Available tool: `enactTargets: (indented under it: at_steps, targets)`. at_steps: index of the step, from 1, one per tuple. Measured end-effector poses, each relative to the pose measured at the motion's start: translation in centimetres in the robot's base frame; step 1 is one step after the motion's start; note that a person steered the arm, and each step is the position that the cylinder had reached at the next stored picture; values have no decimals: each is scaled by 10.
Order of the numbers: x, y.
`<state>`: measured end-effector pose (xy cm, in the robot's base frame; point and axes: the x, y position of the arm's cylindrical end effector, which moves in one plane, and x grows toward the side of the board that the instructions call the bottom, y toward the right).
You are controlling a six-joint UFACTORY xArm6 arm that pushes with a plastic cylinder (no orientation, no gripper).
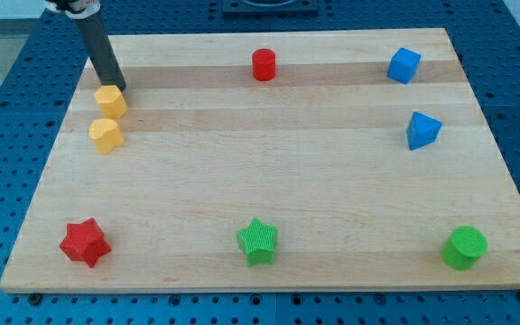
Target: Push the red circle towards the bottom left
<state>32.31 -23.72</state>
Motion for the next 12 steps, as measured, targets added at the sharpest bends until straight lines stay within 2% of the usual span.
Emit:
enactTargets:
  at_steps: [1, 3, 5, 7, 8, 9, 10, 12]
  targets:
    - [26, 0]
    - [21, 4]
    - [-74, 93]
    - [-80, 141]
    - [-80, 203]
    - [-80, 214]
    - [-61, 213]
    - [30, 199]
